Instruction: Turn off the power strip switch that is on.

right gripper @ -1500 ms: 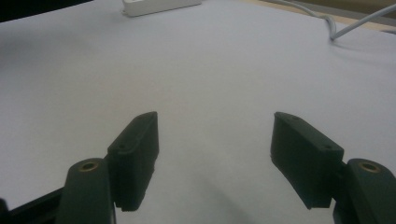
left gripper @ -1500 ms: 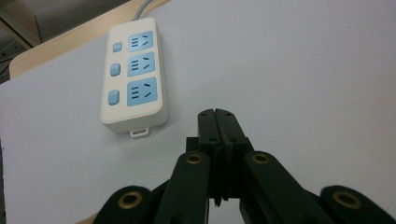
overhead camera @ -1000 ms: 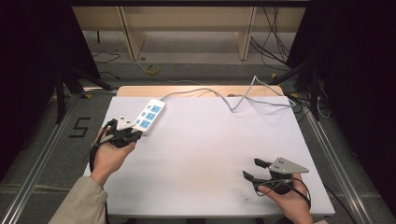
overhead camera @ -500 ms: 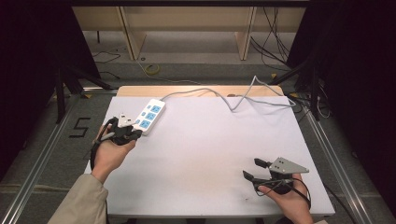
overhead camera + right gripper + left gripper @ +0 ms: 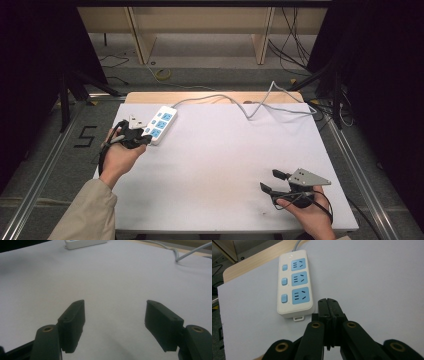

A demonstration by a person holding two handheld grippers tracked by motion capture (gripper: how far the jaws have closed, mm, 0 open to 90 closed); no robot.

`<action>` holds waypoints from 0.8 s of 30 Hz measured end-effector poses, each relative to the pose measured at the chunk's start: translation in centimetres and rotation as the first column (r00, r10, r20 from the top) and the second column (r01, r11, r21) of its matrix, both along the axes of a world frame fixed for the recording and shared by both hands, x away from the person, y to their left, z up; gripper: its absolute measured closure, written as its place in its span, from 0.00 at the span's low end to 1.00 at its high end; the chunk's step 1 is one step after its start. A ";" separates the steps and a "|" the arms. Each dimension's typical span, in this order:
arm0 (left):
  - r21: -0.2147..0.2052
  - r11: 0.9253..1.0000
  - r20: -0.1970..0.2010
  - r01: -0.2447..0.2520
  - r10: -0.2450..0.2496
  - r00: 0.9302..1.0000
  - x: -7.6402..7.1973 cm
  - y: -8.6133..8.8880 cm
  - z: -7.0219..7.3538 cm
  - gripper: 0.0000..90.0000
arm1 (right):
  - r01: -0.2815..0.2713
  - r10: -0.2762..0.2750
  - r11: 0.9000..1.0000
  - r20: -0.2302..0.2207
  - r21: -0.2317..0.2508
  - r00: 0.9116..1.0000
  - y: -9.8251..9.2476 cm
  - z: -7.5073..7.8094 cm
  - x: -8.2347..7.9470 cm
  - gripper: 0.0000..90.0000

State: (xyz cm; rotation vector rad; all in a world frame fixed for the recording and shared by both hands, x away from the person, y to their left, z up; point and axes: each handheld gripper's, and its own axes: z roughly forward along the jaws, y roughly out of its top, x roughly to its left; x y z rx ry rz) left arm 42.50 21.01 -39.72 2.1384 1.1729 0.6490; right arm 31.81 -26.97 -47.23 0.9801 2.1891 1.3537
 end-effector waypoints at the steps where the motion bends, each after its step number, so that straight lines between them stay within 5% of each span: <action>1: 0.000 1.000 -0.001 -0.005 0.005 1.000 0.1 0.0 -0.1 1.00 | 0.000 0.000 1.000 0.000 0.001 1.000 0.0 0.0 0.0 0.37; 24: 0.049 0.999 -0.048 -0.005 0.008 0.999 3.5 0.0 0.3 1.00 | 0.001 -0.001 1.000 0.001 -0.001 1.000 0.0 0.0 0.0 0.37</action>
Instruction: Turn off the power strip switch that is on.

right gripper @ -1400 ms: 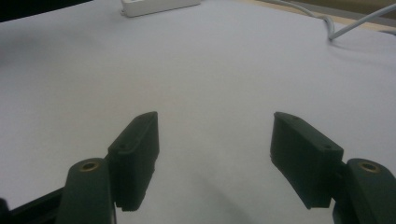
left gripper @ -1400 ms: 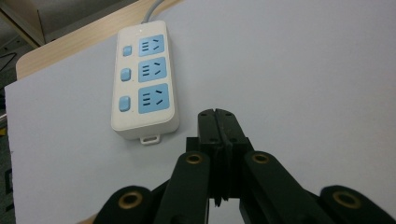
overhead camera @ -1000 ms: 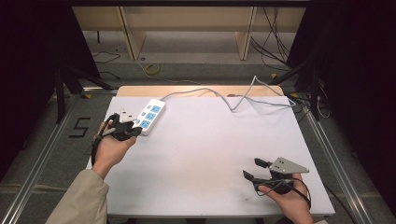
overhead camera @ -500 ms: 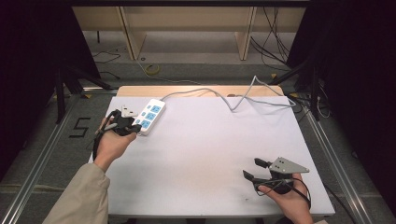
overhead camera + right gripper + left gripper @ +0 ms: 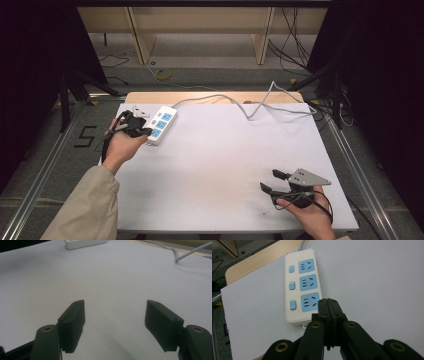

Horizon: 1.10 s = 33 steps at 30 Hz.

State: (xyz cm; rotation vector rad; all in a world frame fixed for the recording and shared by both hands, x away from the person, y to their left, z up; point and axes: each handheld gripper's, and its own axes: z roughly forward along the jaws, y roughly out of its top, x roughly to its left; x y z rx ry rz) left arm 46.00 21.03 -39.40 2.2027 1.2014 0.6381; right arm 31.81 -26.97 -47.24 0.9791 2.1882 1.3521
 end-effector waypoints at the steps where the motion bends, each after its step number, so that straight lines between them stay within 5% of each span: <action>1: 0.002 1.000 -0.006 -0.001 0.001 1.000 0.2 0.0 -0.1 1.00 | 0.000 0.000 1.000 0.000 0.000 1.000 0.0 0.0 0.0 0.37; 33: 0.030 0.999 -0.090 -0.032 0.034 0.995 5.3 1.6 -1.4 1.00 | 0.007 -0.007 1.000 -0.005 -0.007 1.000 0.1 -0.2 0.2 0.37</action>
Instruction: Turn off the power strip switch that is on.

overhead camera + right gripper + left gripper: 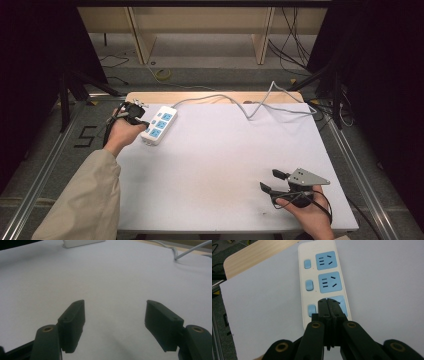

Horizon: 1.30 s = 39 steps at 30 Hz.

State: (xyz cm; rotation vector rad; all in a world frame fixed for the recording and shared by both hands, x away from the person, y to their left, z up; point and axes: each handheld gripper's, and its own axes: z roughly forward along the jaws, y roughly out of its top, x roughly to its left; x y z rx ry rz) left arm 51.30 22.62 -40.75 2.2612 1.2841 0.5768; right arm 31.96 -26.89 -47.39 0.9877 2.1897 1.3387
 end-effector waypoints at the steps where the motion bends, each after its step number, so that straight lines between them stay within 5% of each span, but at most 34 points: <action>1: -0.004 1.000 0.004 -0.003 0.003 1.000 0.2 -0.1 -0.1 1.00 | 0.000 0.000 1.000 0.001 0.000 1.000 0.0 0.0 0.0 0.37; 39: 0.025 1.000 -0.035 -0.005 0.006 0.999 5.3 -1.4 -1.0 1.00 | -0.001 0.001 1.000 -0.002 0.002 1.000 0.0 -0.1 0.2 0.37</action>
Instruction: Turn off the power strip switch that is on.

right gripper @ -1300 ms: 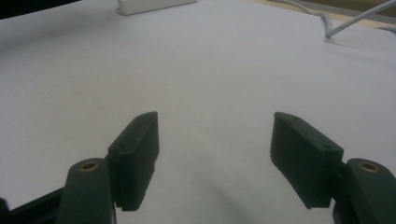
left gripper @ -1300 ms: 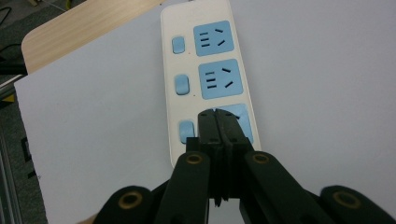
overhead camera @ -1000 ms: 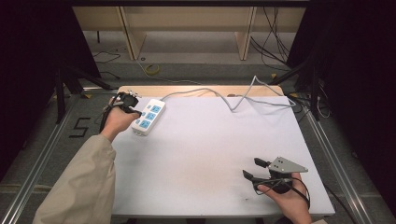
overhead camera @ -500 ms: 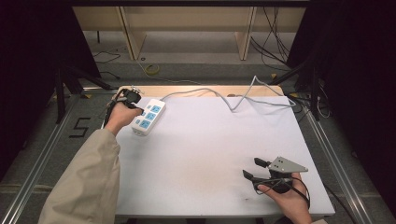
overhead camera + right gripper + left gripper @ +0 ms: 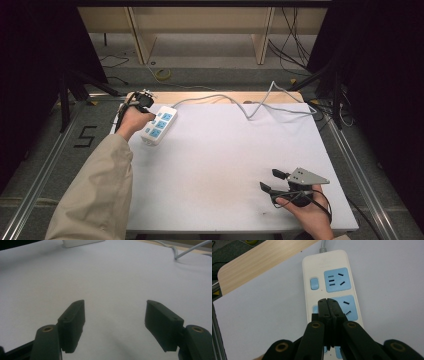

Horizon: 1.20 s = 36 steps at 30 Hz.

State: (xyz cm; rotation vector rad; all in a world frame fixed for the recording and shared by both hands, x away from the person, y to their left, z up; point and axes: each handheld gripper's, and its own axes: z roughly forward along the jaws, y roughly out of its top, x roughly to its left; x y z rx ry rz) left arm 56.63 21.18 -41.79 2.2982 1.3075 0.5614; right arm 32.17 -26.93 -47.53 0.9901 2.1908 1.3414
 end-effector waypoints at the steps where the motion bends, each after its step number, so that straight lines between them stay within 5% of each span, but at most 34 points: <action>1: -0.004 1.000 0.002 -0.002 0.002 1.000 0.0 -0.1 -0.1 1.00 | 0.000 0.000 1.000 0.000 -0.001 1.000 0.0 0.0 0.0 0.37; 36: -0.002 1.000 0.064 -0.026 0.026 0.998 3.1 -0.9 -1.9 1.00 | -0.013 0.013 1.000 0.005 -0.008 1.000 0.2 0.0 0.0 0.37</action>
